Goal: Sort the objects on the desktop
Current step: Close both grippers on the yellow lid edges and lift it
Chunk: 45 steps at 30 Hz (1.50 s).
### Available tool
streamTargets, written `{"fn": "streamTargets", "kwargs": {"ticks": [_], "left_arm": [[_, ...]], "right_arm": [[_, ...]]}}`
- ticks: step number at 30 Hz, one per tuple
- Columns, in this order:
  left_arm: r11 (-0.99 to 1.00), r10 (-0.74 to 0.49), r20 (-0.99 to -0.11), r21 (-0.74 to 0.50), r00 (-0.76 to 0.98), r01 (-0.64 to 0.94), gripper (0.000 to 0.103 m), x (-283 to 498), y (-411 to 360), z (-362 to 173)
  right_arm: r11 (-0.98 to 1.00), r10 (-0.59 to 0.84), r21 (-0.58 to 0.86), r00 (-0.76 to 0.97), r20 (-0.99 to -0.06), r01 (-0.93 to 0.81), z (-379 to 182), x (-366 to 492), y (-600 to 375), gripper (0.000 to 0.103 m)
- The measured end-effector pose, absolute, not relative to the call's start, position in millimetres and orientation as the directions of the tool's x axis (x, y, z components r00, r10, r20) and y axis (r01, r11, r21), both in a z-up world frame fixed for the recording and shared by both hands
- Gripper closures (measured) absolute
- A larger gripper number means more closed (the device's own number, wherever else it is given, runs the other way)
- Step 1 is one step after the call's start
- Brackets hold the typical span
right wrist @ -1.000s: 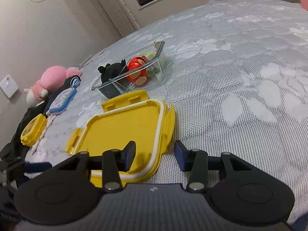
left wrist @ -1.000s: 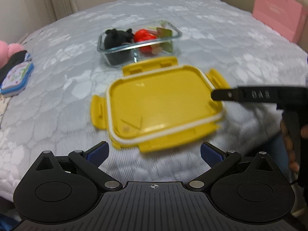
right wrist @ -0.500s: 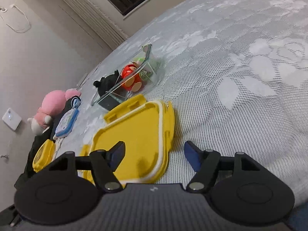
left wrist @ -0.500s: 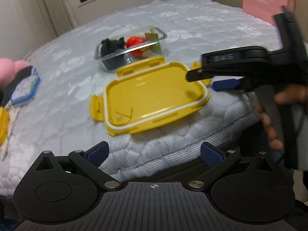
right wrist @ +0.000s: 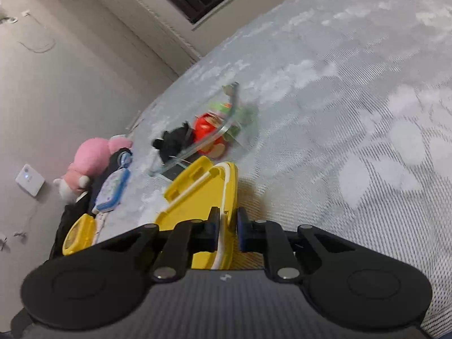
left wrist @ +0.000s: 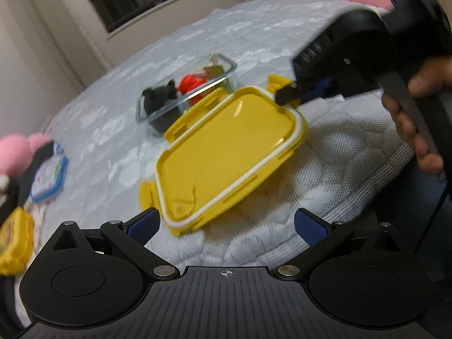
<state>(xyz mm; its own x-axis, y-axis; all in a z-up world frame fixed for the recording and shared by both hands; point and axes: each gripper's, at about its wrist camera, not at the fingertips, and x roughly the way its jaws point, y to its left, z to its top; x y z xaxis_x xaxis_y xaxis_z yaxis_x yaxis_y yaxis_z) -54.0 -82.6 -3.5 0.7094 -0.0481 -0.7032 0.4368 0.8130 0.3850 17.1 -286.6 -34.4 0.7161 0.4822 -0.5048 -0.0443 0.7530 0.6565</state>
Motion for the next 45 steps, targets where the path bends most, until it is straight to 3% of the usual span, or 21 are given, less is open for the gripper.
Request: {"fn": "streamTargets", "kwargs": {"ticks": [8,21,23,24,25,34,37,39,41,45], "left_arm": [[0.703,-0.014,-0.523,0.601,0.852,0.38,0.0,-64.3,-105.4,-8.3],[0.82,-0.071,-0.48,0.471,0.874,0.326,0.001,-20.9,-91.0,6.9],[0.834,-0.093,-0.482,0.44,0.871,0.333,0.024,-21.0,-83.3,9.8],[0.842,-0.086,-0.497,0.427,0.864,0.329,0.065,-18.4,-79.5,10.8],[0.854,-0.073,-0.517,0.409,0.853,0.321,0.071,-14.3,-75.0,11.7],[0.934,-0.119,-0.521,0.229,0.845,0.273,0.08,-2.9,-19.7,34.7],[0.961,-0.15,-0.528,0.119,0.836,0.248,0.08,3.6,11.1,45.3],[0.975,-0.174,-0.533,0.028,0.828,0.222,0.08,9.0,35.5,52.5],[0.98,-0.192,-0.535,-0.067,0.823,0.185,0.079,16.1,61.6,56.6],[0.962,-0.219,-0.547,-0.26,0.808,0.085,0.079,31.7,115.1,54.8]], "right_arm": [[0.777,0.528,0.611,0.688,-0.498,-0.154,7.9,24.2,-265.8,0.089],[0.766,0.603,0.562,0.65,-0.462,-0.311,63.9,28.6,-233.7,0.084],[0.767,0.607,0.55,0.652,-0.455,-0.33,67.8,27.9,-227.5,0.083],[0.771,0.604,0.541,0.655,-0.453,-0.336,69.7,27.2,-224.3,0.083],[0.774,0.602,0.533,0.658,-0.452,-0.342,71.7,26.6,-220.9,0.082],[0.763,0.623,0.511,0.66,-0.42,-0.395,97.2,29.0,-189.1,0.078],[0.727,0.66,0.527,0.659,-0.361,-0.439,116.3,29.7,-176.9,0.078],[0.719,0.66,0.522,0.687,-0.305,-0.459,131.1,26.6,-173.0,0.074],[0.742,0.636,0.475,0.72,-0.277,-0.473,140.4,23.9,-165.9,0.062],[0.783,0.598,0.451,0.718,-0.355,-0.429,119.4,35.3,-144.8,0.056]]}}
